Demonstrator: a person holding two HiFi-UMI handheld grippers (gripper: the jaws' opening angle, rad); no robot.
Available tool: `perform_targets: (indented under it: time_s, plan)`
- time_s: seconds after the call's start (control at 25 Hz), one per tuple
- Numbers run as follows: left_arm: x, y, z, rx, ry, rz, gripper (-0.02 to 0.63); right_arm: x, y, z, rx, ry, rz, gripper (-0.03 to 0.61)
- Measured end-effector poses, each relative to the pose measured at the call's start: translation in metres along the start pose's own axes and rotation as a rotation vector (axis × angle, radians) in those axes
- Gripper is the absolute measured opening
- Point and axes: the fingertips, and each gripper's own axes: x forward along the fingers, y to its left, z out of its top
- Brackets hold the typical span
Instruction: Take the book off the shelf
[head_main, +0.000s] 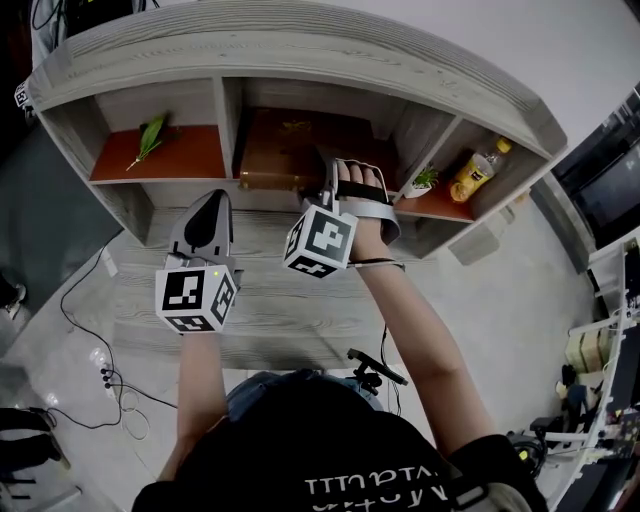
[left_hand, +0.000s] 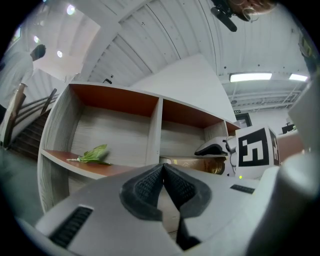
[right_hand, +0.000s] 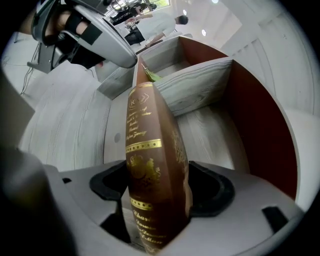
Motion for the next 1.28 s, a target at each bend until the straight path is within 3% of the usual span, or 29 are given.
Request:
perform_targets:
  time_s: [0.6,1.28]
  plan:
    - [-0.005,0.007,-0.003,-0.001,0.014,-0.011,0.011,0.018,0.002,0.001,-0.063,0.038,-0.05,0.371]
    - [-0.024,0.006,-0.023,-0.011,0.074,-0.135,0.011,-0.011,0.007,0.001,-0.036,0.092,-0.144,0.354]
